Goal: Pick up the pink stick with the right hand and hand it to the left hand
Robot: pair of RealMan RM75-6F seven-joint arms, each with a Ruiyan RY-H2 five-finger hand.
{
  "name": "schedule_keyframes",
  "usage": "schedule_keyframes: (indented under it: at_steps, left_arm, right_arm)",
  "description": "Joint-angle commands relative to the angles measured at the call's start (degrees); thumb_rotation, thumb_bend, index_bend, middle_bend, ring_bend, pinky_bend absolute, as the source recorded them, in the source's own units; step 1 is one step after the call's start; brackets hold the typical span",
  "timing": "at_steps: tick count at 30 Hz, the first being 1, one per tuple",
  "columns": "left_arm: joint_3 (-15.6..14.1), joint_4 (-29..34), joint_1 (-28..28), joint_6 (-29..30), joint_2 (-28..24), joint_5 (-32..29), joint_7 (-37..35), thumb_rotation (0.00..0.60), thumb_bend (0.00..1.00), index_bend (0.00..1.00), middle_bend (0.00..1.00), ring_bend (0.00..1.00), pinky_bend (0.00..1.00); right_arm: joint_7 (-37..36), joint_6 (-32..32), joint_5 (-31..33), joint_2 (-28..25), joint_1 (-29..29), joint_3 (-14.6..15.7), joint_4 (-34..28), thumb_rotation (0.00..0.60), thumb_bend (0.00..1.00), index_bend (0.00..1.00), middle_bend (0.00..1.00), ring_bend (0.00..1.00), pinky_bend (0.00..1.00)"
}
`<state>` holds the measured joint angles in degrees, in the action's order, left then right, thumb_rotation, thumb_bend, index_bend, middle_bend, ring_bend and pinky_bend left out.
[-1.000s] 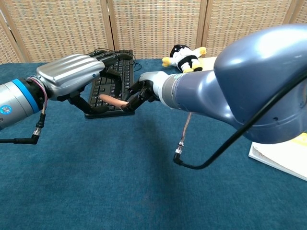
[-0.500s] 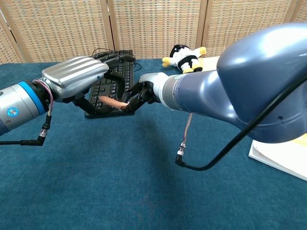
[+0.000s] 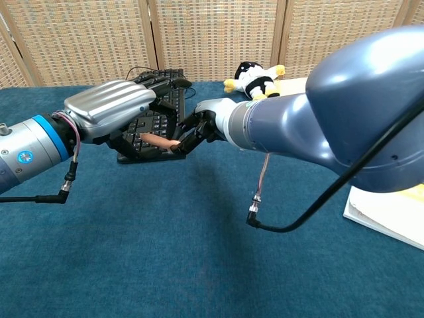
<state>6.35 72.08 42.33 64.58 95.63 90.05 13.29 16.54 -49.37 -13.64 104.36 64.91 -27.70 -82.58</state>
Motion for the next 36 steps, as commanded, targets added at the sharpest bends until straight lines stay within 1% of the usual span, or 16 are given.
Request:
schedule_keyframes:
  at_steps: [1, 8, 12, 14, 21, 25, 36]
  left_arm:
    - [0.05, -0.04, 0.05, 0.11, 0.18, -0.11, 0.28, 0.6, 0.36, 0.53, 0.0, 0.0, 0.0]
    - [0.07, 0.01, 0.24, 0.35, 0.56, -0.3, 1.17, 0.6, 0.41, 0.56, 0.0, 0.0, 0.0]
    - [0.08, 0.06, 0.37, 0.44, 0.67, -0.39, 1.66, 0.6, 0.48, 0.58, 0.0, 0.0, 0.0]
    - [0.09, 0.08, 0.39, 0.46, 0.74, -0.51, 1.96, 0.6, 0.49, 0.6, 0.0, 0.0, 0.0]
    - [0.18, 0.03, 0.62, 0.45, 0.87, -0.75, 3.3, 0.6, 0.52, 0.7, 0.0, 0.0, 0.0]
    - [0.38, 0.03, 0.73, 0.79, 0.9, -0.81, 4.18, 0.6, 0.52, 0.74, 0.0, 0.0, 0.0]
    - [0.35, -0.53, 0.6, 1.34, 0.62, -1.01, 5.13, 0.6, 0.53, 0.79, 0.0, 0.0, 0.0]
  right_arm:
    - [-0.07, -0.02, 0.04, -0.16, 0.01, 0.08, -0.12, 0.6, 0.63, 0.69, 0.17, 0.0, 0.05]
    - [-0.5, 0.26, 0.2, -0.69, -0.14, 0.36, -0.59, 0.6, 0.64, 0.69, 0.17, 0.0, 0.05]
    - [-0.65, 0.33, 0.24, -1.05, -0.18, 0.57, -0.96, 0.6, 0.64, 0.69, 0.17, 0.0, 0.05]
    - [-0.73, 0.38, 0.24, -1.25, -0.21, 0.66, -1.16, 0.6, 0.64, 0.69, 0.16, 0.0, 0.05]
    - [-0.84, 0.34, 0.16, -1.99, -0.28, 1.08, -2.03, 0.6, 0.64, 0.7, 0.16, 0.0, 0.05]
    - [-0.92, 0.32, 0.08, -2.5, -0.33, 1.34, -2.44, 0.6, 0.64, 0.71, 0.17, 0.0, 0.05]
    - [-1.39, 0.48, 0.06, -3.7, -0.9, 2.12, -2.7, 0.6, 0.64, 0.73, 0.17, 0.0, 0.05]
